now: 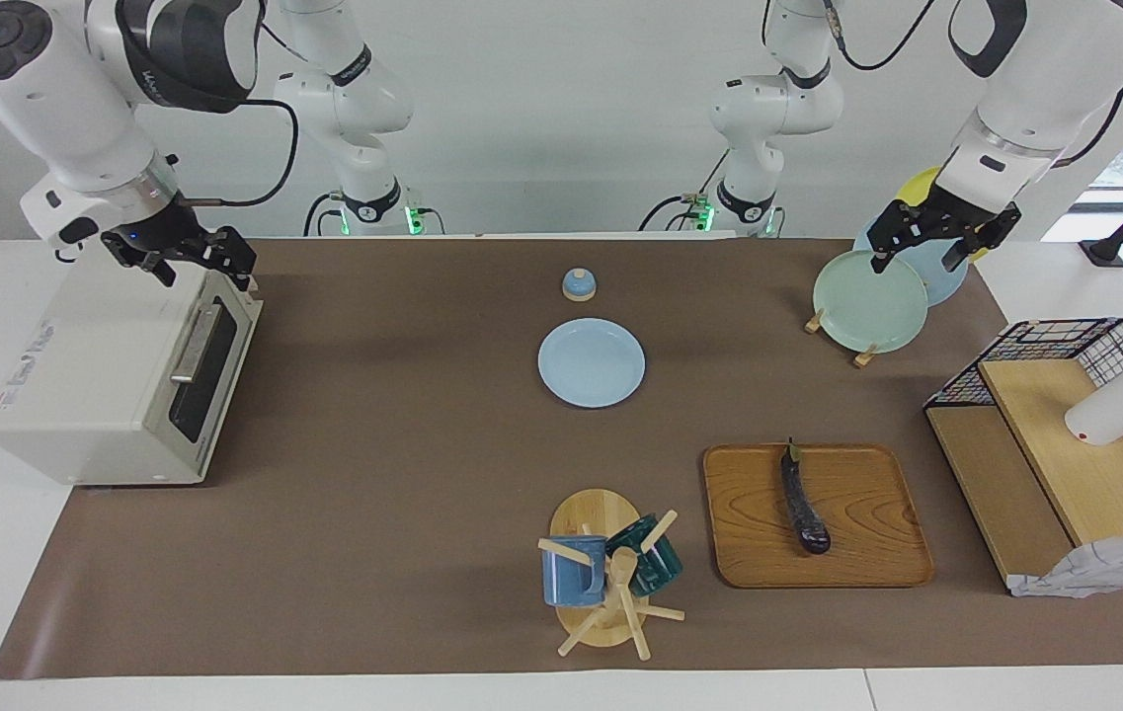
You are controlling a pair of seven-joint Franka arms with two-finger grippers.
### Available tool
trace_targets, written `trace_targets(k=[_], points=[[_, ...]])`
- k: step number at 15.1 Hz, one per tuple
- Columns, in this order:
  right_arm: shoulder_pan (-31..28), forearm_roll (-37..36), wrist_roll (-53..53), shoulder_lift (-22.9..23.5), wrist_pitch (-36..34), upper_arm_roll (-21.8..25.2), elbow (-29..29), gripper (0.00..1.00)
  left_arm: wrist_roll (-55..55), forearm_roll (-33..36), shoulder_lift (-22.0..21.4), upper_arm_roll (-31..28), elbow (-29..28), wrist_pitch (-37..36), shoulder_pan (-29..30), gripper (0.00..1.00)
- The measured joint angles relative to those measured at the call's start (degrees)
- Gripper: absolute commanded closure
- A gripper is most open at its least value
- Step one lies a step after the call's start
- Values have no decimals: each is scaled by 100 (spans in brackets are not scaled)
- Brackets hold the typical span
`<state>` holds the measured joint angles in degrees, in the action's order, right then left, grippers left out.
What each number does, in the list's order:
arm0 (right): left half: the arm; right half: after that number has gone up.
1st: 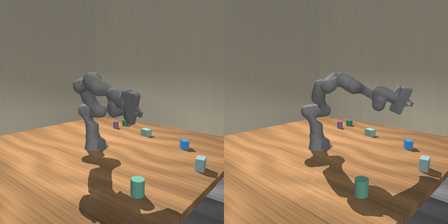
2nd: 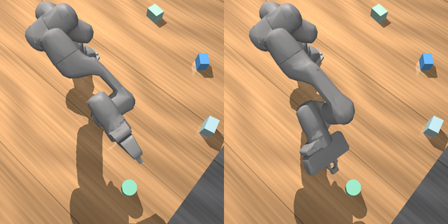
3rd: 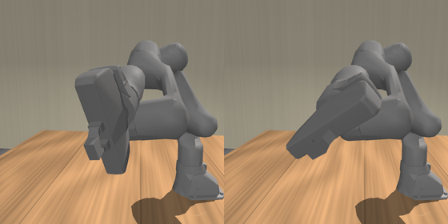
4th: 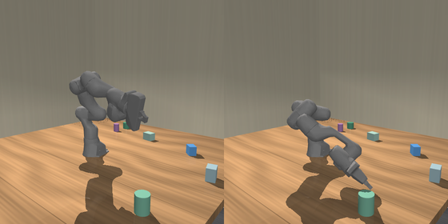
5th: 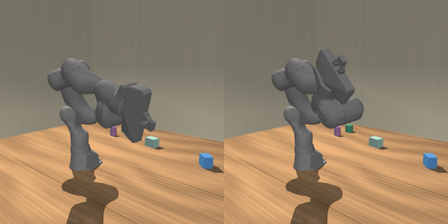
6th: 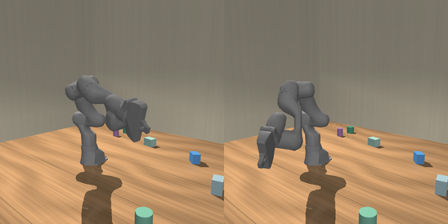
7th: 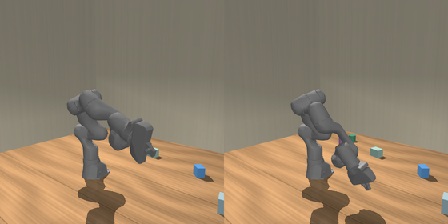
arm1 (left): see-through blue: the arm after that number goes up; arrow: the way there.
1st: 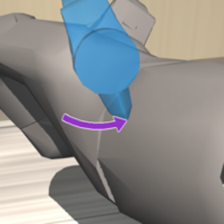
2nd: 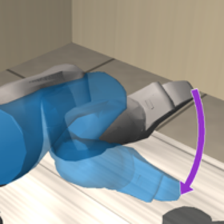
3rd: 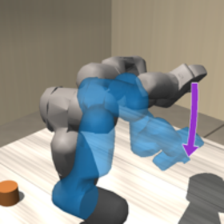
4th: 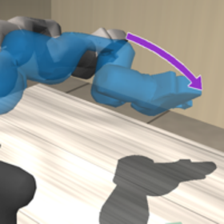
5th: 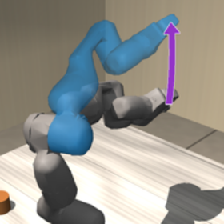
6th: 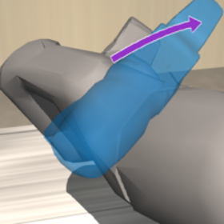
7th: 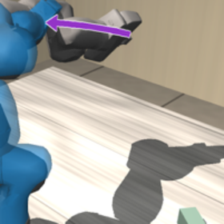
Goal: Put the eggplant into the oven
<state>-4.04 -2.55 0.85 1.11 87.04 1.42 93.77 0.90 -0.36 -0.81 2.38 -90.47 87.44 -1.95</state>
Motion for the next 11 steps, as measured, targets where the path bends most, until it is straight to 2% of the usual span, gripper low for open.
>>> trace_targets(k=[9, 10, 11], points=[[0, 0, 0, 0, 0, 0, 0, 0, 0, 0, 0, -6, 0, 40, 4, 0], [0, 0, 0, 0, 14, 0, 0, 6, 1, 0, 0, -11, -1, 41, 6, 0], [0, 0, 0, 0, 93, 0, 3, 39, 1, 0, 0, -22, -5, 41, 8, 0]])
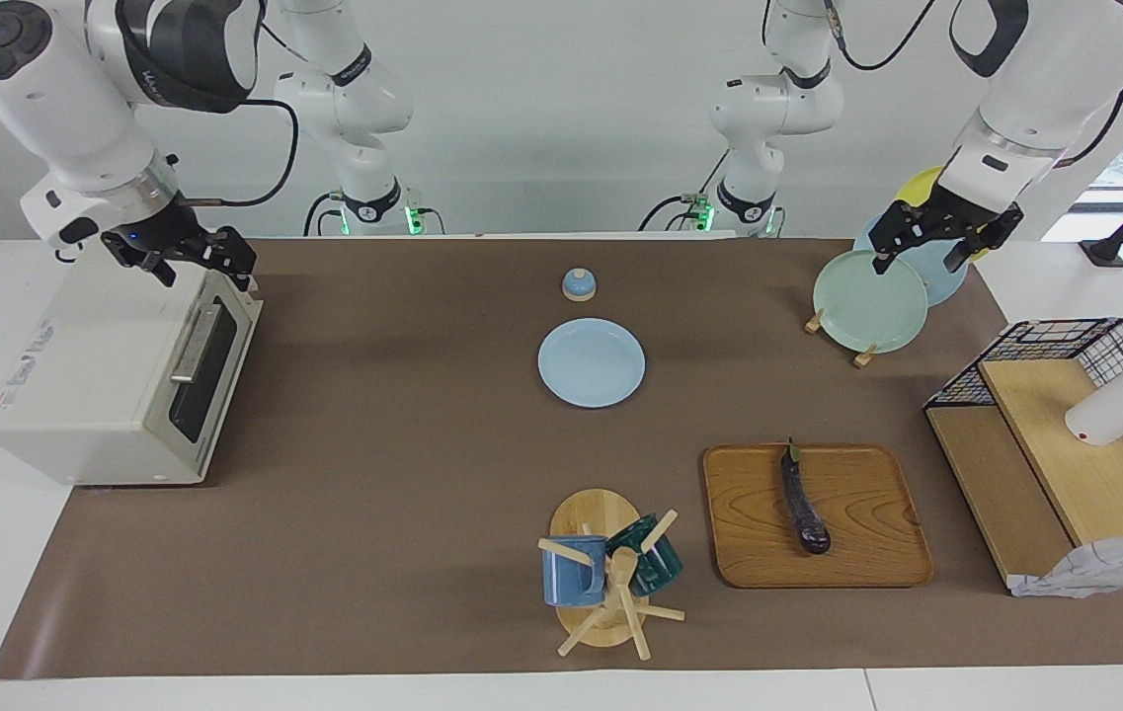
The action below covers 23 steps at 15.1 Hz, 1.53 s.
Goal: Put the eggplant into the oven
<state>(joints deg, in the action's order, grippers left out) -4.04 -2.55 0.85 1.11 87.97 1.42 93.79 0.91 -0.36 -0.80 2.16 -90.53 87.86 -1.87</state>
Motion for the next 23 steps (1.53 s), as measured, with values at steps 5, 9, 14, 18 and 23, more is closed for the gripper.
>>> trace_targets(k=[5, 9, 14, 18, 23], points=[[2, 0, 337, 2, 250, -2, 44, 100, 1, 0, 1, -10, -8, 120, 1, 0], [-2, -6, 475, -19, 515, 4, 256, 100, 8, -63, 84, 29, -21, 246, -21, 0], [-349, -33, -85, -46, 1283, 65, 976, 100, 65, -348, 719, 44, -87, 985, -94, 0], [-458, -112, -165, 10, 1858, 69, 1378, 100, 210, -418, 1557, 53, -101, 2015, -242, 0], [-480, -340, -178, 21, 2042, 70, 1614, 100, 225, -418, 2515, 56, -26, 3113, -379, 0]])
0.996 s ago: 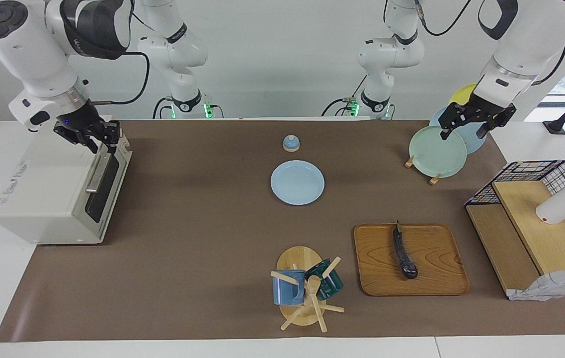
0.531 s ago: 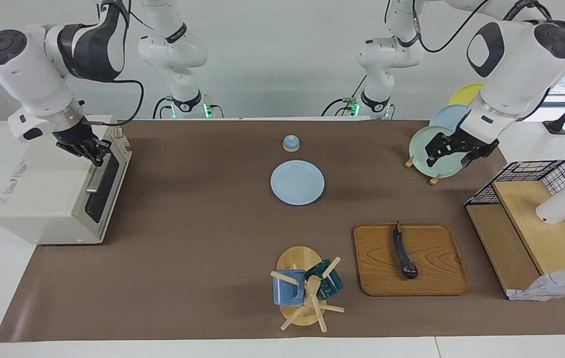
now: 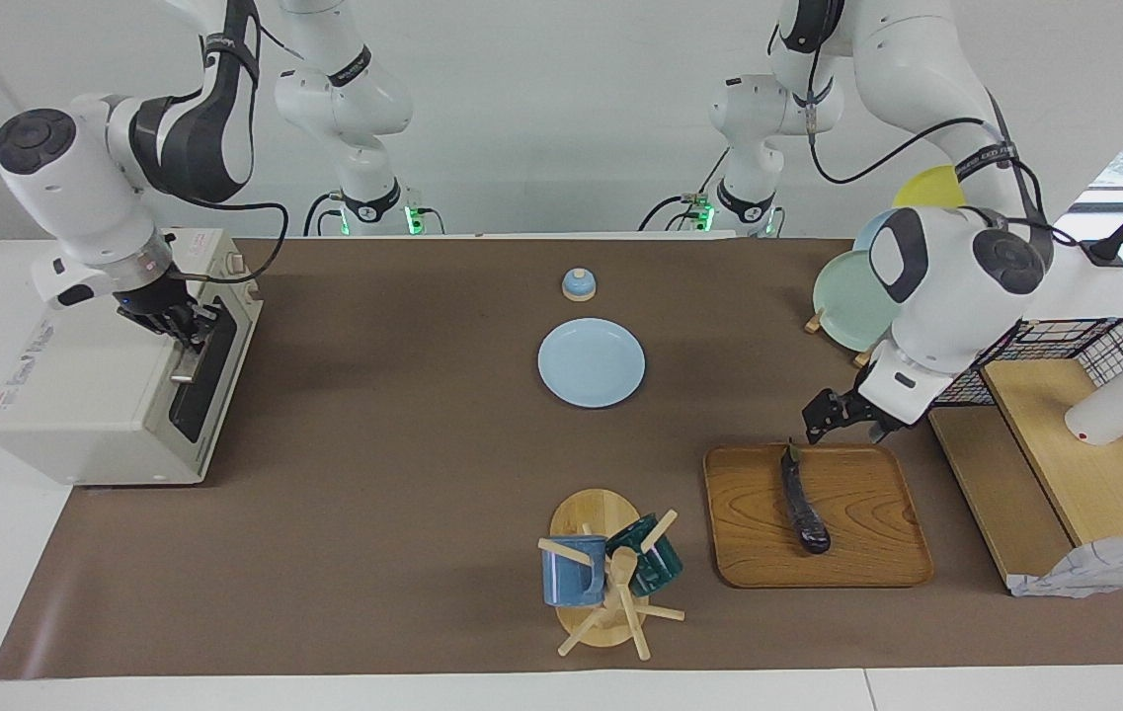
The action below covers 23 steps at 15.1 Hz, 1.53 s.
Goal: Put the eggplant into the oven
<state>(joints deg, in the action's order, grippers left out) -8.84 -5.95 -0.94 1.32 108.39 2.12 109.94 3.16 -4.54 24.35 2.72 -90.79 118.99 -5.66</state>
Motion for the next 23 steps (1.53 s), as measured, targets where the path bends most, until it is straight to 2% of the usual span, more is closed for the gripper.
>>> trace_targets(k=[3, 5, 9, 13, 14, 16, 20, 23], points=[[4, -68, 0, -4, 7, -17, 12, 100, -3, 48, 472, 1, 113, 572, -118, 0], [3, -69, 0, -14, 29, -16, 34, 100, -27, 136, 615, 1, 139, 727, -172, 0], [3, -70, 0, -116, 255, -17, 226, 100, -135, 276, 726, 1, 125, 848, -239, 0], [5, -56, 0, -292, 596, -24, 517, 100, -185, 280, 766, 1, -122, 1083, -242, 0], [17, 10, -1, -304, 619, -33, 544, 100, -189, 280, 766, 1, -163, 1105, -242, 4], [110, 233, -23, -304, 636, -72, 602, 100, -196, 281, 766, 1, -206, 1131, -242, 24], [563, 350, -510, -149, 887, -131, 839, 100, -201, 282, 766, 1, -240, 1150, -242, 100], [704, 385, -592, -16, 1117, -160, 970, 100, -211, 285, 764, 1, -242, 1154, -243, 100]])
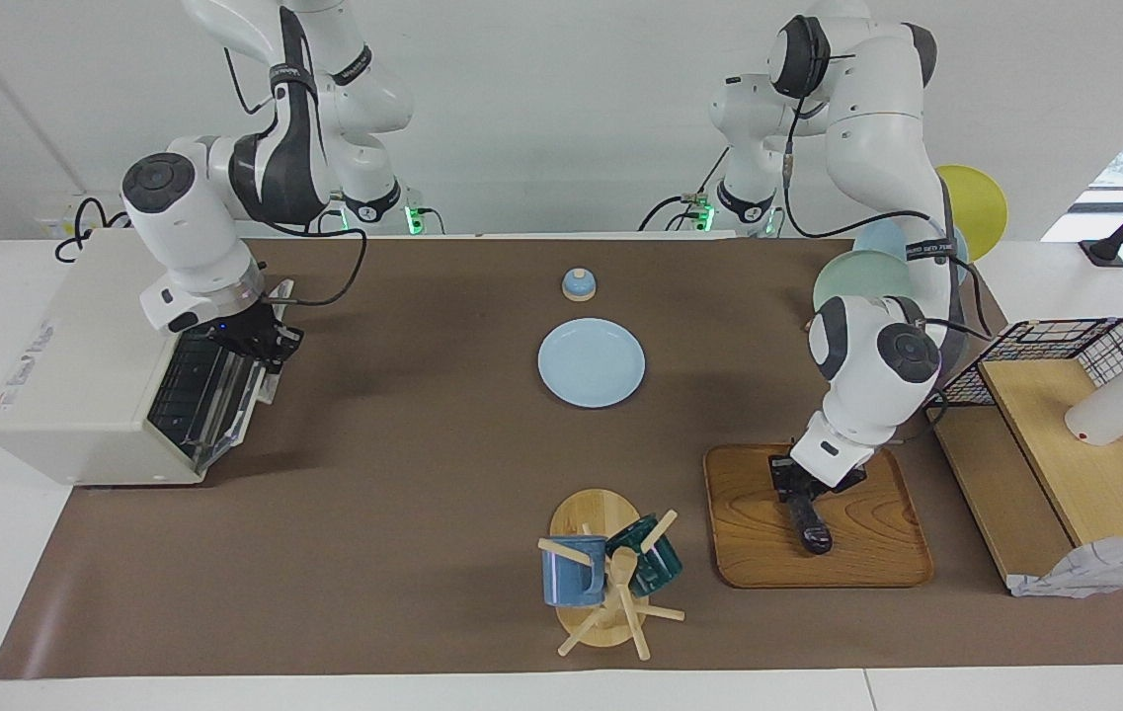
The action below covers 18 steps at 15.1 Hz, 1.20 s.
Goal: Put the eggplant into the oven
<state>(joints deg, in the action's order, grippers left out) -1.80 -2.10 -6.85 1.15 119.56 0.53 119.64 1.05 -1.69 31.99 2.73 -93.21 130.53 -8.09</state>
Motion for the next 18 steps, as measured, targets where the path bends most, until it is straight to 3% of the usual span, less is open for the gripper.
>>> trace_targets(k=[5, 8, 11, 15, 18], points=[[95, 211, -58, 220, 788, -50, 341, 100, -5, -4, -20, 1, 226, -242, -21, 100], [193, 407, -98, 782, 1315, -67, 433, 100, 16, -181, -200, 4, 709, -1136, -110, 100], [209, 410, -117, 1139, 1582, -61, 352, 100, 278, -314, -821, 12, 805, -2135, -239, 100], [284, 402, -225, 1148, 1580, -34, 305, 100, 1605, -340, -1550, 39, 512, -2683, -1043, 100], [800, 402, -775, 1148, 1452, 1, 64, 100, 2578, -361, -1780, 58, 87, -2606, -1870, 100]])
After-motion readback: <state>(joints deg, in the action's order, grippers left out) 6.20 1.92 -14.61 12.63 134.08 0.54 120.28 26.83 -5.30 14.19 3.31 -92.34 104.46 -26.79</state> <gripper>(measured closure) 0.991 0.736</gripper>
